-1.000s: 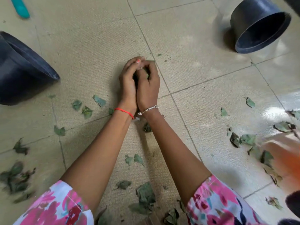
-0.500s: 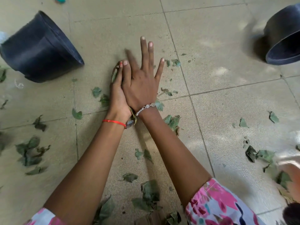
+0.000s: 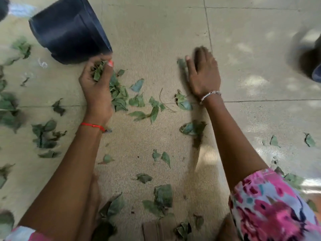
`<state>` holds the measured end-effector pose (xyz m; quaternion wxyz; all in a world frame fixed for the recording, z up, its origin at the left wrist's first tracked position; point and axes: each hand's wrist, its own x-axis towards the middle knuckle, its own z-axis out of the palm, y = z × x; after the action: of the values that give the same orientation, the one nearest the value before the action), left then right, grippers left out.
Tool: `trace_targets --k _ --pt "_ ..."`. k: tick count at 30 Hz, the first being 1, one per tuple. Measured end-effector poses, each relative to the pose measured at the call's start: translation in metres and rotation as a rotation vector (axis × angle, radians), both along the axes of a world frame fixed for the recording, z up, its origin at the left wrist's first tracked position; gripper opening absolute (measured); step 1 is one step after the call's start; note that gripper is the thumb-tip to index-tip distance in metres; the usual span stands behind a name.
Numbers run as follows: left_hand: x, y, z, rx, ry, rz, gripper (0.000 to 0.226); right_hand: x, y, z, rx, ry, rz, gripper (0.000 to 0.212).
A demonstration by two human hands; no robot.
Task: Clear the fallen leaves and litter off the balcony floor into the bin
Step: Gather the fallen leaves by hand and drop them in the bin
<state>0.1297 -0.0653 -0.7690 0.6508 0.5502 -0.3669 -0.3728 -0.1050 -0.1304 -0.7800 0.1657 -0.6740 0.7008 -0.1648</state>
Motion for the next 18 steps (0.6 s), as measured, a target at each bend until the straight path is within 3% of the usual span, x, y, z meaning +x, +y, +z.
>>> trace_targets --k 3,7,10,12,14,16,18 --pt "-0.005 0.004 0.001 -0.036 -0.11 0.033 0.013 0.041 0.009 0.0 -0.015 0.027 0.184 0.061" --pt "-0.009 0.005 -0.002 -0.068 -0.146 0.087 0.016 0.086 0.02 0.006 0.041 -0.071 0.47 0.064" --pt "-0.01 0.005 -0.004 -0.077 -0.191 0.077 0.015 0.088 0.032 0.007 0.126 -0.216 0.61 0.048" --pt "-0.01 0.004 -0.003 -0.076 -0.2 0.061 0.014 0.073 0.042 0.017 0.226 -0.437 0.514 0.031" --pt "-0.009 0.004 -0.003 -0.07 -0.2 0.044 0.013 0.05 0.057 0.03 0.157 -0.625 0.302 0.034" --pt "-0.011 0.005 -0.005 -0.076 -0.211 0.04 0.013 0.023 0.074 0.032 0.003 -0.64 0.039 0.025" --pt "-0.012 0.005 -0.006 -0.09 -0.219 0.033 0.013 0.006 0.095 0.027 -0.04 -0.516 -0.118 0.04"
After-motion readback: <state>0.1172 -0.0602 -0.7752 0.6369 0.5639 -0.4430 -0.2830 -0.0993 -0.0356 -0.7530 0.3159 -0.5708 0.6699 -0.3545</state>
